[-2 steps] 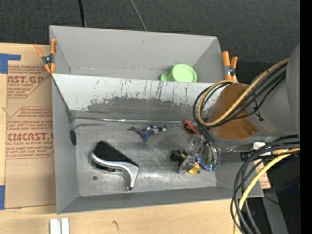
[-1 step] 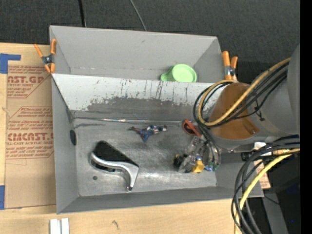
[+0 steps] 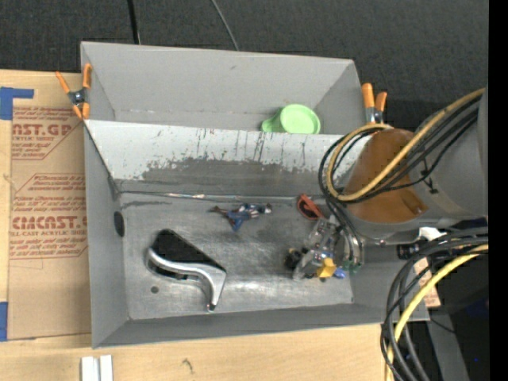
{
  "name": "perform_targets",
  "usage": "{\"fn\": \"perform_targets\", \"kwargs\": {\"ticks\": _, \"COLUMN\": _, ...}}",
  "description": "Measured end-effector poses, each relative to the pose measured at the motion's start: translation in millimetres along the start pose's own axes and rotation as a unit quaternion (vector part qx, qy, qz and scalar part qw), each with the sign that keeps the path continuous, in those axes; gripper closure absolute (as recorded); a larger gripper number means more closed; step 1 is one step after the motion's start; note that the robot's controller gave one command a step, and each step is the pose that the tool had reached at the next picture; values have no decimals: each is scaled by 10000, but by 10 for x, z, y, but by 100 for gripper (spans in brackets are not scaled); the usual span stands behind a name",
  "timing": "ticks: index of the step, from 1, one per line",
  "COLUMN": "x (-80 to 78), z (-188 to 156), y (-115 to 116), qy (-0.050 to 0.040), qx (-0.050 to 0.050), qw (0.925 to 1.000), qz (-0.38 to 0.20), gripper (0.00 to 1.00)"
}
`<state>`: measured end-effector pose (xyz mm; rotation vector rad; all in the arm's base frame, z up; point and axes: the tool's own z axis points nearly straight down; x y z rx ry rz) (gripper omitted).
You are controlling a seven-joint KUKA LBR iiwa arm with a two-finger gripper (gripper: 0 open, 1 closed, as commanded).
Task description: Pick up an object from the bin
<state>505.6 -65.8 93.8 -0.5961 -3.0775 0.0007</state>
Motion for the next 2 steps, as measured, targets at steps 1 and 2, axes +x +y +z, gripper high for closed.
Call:
{"fn": "perform_targets", "kwargs": {"ticks": 1, "x": -2, "z": -194, "y": 3, "qy": -6, "qx": -5, "qw": 10000, "qz": -1, "gripper": 100}}
{"fn": "perform_targets", "kwargs": {"ticks": 2, "x": -4, "z": -373, "y": 5, "qy": -23, "qx": -9, "qw": 10000, "qz": -2, "gripper": 100}}
